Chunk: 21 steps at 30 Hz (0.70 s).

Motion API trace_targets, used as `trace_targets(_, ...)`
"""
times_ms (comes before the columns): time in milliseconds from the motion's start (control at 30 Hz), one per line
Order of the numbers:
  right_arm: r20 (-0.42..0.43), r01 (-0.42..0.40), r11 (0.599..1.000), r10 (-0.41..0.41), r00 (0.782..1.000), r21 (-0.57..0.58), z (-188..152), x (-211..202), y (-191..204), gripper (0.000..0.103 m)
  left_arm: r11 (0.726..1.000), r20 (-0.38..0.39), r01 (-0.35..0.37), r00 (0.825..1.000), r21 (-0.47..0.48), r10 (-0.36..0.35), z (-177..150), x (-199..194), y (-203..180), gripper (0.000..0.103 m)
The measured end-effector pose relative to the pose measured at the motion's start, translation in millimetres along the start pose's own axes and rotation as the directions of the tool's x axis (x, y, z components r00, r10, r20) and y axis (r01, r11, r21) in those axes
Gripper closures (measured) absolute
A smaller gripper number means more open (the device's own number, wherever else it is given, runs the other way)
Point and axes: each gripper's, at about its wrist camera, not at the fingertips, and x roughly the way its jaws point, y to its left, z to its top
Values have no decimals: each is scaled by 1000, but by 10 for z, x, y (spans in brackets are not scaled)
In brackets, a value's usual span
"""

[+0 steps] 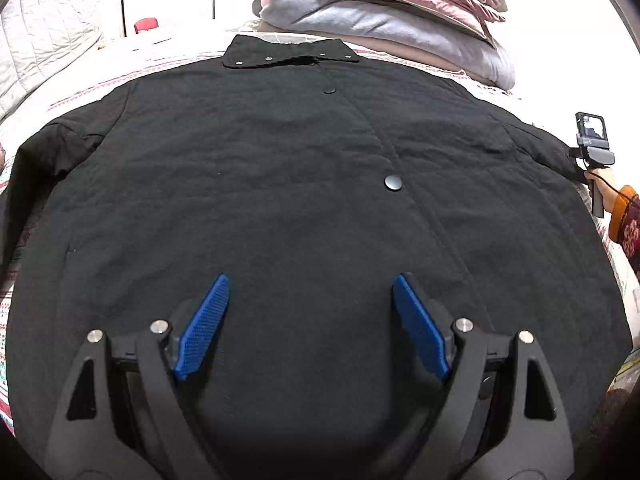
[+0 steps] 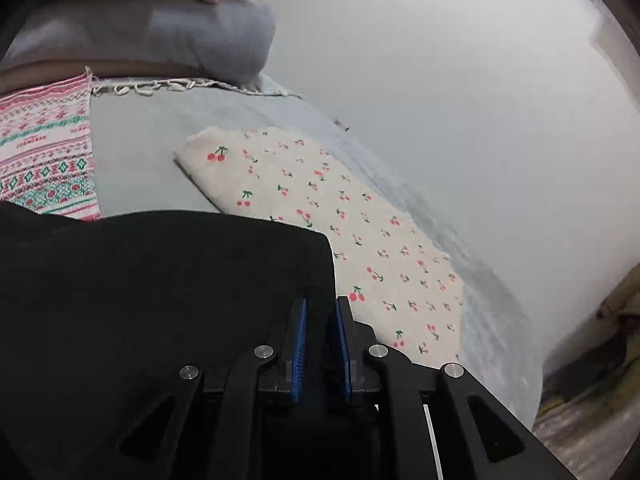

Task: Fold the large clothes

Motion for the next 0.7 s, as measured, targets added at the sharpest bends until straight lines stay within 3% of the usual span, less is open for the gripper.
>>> trace_targets(33,21,-17,999,16,1000,43,30,-125,-40,74,1000,1,0,1000,-5,0,-6,2,16,18)
trace_targets(67,46,-39,996,35,998,81,54,-264,-103,53,1000,2,0,1000,-15,0,-7,8,40,19)
trace_targets(133,129,-109,982,90,988,152,115,-617,-154,31,999,-2,6,1000,-35,-6,4,32,69,19)
trace_targets(233,224,-292,943,254,941,159,220,-1196,4,29,999,1,3,1000,-38,-3,12,47,74,19)
trace_targets(300,227,-467,881,442,868,72,236,-1549,370,29,999,6,-32,999,-24,33,22,70,61,19)
trace_targets(367,191,-571,820,566,802,-30,191,-1821,835,29,998,6,-58,998,-26,58,29,98,79,19)
trace_targets(433,147,-614,781,625,767,-117,97,-1969,1256,29,997,-1,-63,998,-46,63,31,121,120,19)
trace_targets(533,49,-620,763,637,769,-184,-83,-1817,1654,29,995,-3,-63,998,-72,63,20,118,188,19)
trace_targets(600,32,-629,762,640,768,-152,-175,-1510,1536,29,995,0,-62,998,-76,62,13,105,228,18)
trace_targets(700,22,-551,833,553,833,-53,-197,-963,1000,28,995,-5,-61,998,-74,60,16,101,279,18)
